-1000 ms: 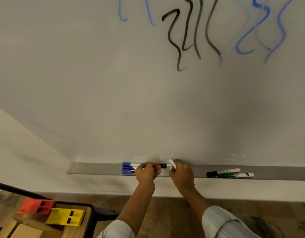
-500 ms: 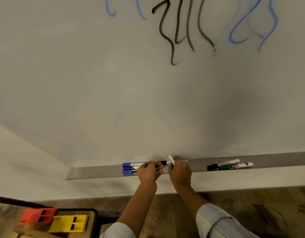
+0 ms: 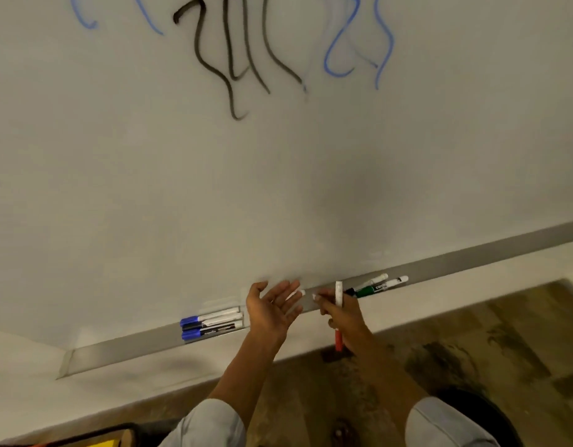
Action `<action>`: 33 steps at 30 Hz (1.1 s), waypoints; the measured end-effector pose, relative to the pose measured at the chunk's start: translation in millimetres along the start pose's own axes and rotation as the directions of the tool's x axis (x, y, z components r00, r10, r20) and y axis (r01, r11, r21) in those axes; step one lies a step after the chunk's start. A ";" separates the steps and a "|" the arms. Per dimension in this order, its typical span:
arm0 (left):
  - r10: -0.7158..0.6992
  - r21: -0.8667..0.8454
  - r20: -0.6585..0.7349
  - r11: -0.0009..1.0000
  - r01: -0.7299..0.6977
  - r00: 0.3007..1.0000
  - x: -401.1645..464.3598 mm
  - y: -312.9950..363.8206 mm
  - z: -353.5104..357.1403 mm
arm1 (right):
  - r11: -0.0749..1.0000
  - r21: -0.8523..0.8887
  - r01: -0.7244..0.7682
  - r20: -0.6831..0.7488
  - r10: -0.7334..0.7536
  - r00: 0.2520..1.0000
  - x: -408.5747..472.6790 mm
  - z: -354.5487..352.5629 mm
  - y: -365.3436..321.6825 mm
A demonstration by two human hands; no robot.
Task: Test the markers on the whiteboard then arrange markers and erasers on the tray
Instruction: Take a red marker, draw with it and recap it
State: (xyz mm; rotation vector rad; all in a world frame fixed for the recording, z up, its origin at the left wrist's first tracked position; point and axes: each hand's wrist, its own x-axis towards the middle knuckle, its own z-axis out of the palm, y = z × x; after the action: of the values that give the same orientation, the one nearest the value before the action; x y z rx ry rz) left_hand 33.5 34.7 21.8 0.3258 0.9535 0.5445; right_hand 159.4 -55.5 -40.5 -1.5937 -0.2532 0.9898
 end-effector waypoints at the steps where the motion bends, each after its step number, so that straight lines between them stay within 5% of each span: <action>1: -0.019 0.029 0.015 0.999 0.019 1.000 1.1 -7.9 8.1 | 0.996 0.081 -0.043 -0.011 0.044 0.999 -2.7 -11.4 -0.1; 5: -0.072 0.165 0.039 0.984 0.064 0.997 6.6 -41.1 43.7 | 0.912 0.387 -0.140 -0.040 0.168 0.985 -12.3 -59.9 3.2; 10: -0.148 0.307 0.093 0.945 0.113 0.985 16.1 -85.2 91.3 | 0.861 0.485 -0.152 -0.236 0.296 0.925 -30.9 -145.0 31.1; 14: -0.244 0.419 0.122 0.891 0.173 0.962 21.7 -123.6 125.2 | 0.867 0.438 -0.237 -0.528 0.461 0.713 -57.0 -242.1 73.1; 18: -0.307 0.494 0.132 0.845 0.205 0.943 22.6 -162.0 145.4 | 0.816 0.461 -0.349 -0.626 0.578 0.524 -89.0 -326.6 121.6; 26: -0.369 0.545 0.121 0.801 0.249 0.921 27.1 -199.6 171.0 | 0.732 0.535 -0.422 -0.645 0.676 0.357 -102.4 -392.0 143.9; 30: -0.379 0.561 0.126 0.789 0.249 0.917 26.4 -204.2 180.2 | 0.735 0.595 -0.326 -0.638 0.678 0.364 -101.8 -393.3 132.1; 33: -0.382 0.595 0.140 0.770 0.231 0.913 21.7 -201.7 185.0 | 0.695 0.710 -0.113 -0.561 0.656 0.506 -90.8 -381.1 114.5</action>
State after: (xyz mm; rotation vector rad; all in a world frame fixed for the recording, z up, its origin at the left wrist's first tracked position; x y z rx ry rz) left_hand 257.7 -123.2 8.9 0.7438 0.8778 -0.1093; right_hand 332.8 -416.7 -117.8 -1.3338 1.0550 0.4977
